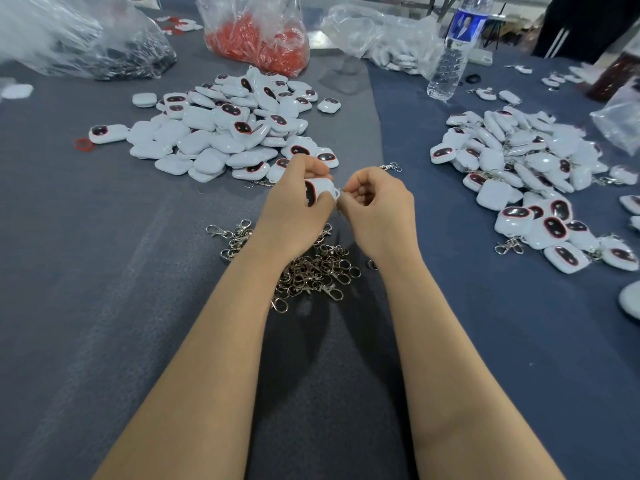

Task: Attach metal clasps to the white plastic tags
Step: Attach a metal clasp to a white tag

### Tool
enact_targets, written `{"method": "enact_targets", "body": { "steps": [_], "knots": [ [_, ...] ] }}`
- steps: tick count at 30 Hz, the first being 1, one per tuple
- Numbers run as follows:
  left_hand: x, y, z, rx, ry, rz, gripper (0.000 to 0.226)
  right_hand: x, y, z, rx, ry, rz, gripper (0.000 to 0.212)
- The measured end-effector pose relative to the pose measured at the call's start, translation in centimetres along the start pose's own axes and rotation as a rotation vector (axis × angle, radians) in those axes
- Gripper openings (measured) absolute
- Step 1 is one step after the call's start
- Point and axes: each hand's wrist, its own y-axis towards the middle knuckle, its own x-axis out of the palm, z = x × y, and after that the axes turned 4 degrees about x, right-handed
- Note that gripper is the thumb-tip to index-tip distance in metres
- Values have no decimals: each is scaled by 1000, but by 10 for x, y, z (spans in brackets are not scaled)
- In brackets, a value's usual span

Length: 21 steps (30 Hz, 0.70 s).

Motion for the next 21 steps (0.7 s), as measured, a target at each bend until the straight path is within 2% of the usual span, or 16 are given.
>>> {"method": "enact_targets", "body": {
  "steps": [13,21],
  "knots": [
    [1,-1,-3,40,155,-8,25,2,-2,1,-44,-63,-49,18],
    [0,0,-6,56,171,-16,25,4,-4,1,-86,-191,-93,14]
  ]
}}
